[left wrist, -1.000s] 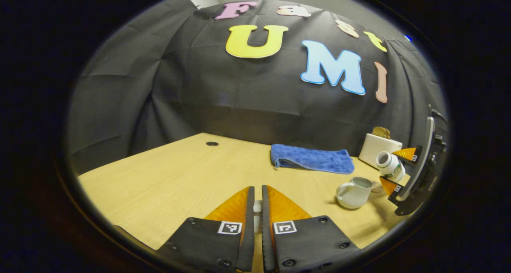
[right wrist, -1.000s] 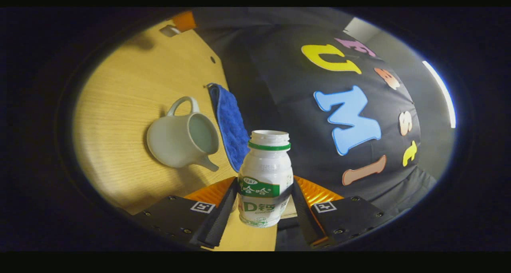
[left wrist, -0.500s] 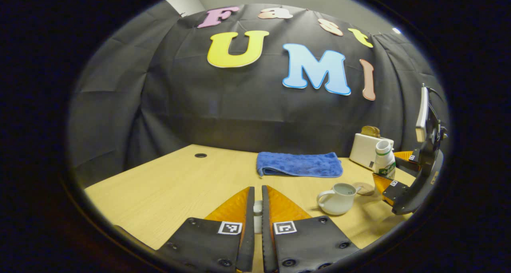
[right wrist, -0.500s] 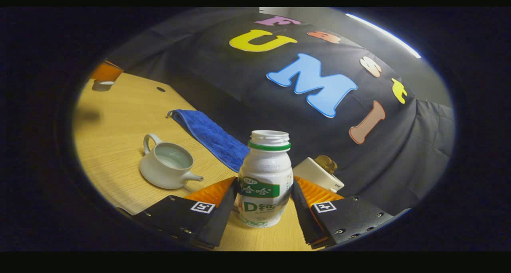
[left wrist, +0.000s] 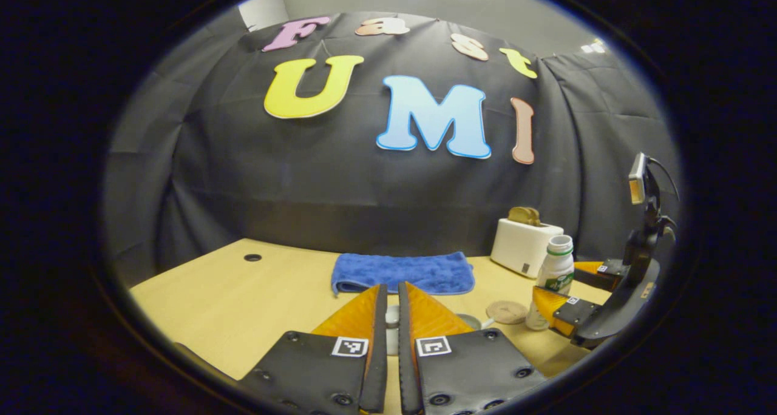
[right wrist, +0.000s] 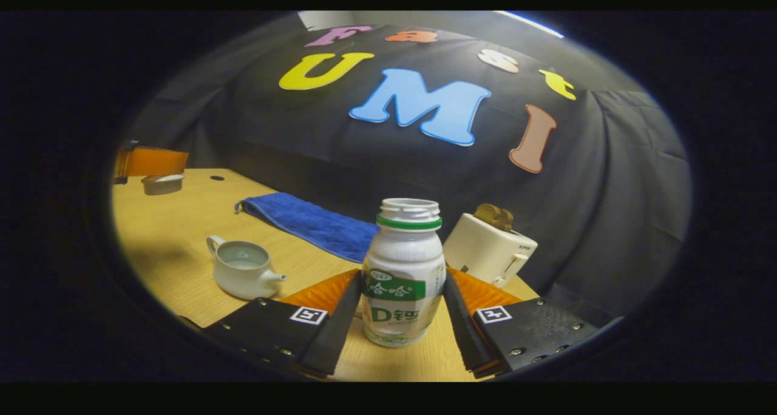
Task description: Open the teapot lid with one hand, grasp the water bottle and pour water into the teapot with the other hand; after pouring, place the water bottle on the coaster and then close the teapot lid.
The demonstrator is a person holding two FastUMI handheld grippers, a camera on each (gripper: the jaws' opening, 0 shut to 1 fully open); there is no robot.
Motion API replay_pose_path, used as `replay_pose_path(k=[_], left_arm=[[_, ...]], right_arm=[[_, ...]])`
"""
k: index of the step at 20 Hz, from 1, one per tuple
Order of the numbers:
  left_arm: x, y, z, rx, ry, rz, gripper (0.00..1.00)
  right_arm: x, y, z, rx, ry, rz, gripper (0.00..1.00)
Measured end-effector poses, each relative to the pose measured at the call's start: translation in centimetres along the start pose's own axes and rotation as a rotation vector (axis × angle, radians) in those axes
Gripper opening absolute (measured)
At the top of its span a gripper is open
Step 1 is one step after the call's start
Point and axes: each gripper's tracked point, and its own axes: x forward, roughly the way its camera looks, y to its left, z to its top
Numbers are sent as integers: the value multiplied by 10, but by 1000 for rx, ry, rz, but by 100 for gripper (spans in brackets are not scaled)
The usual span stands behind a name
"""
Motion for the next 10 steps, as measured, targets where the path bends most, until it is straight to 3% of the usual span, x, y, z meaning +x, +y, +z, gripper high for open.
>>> replay_pose_path(k=[1,2,10], left_arm=[[6,-8,2,-4,-3,-19,15],[12,-14,3,-5,-4,-37,19],[50,-69,-22,44,18,-122,15]], right_arm=[[0,-3,-2,22,-2,-1,75],[1,-8,-1,38,-3,-9,75],[-1,-40,1,140,-33,-52,75]])
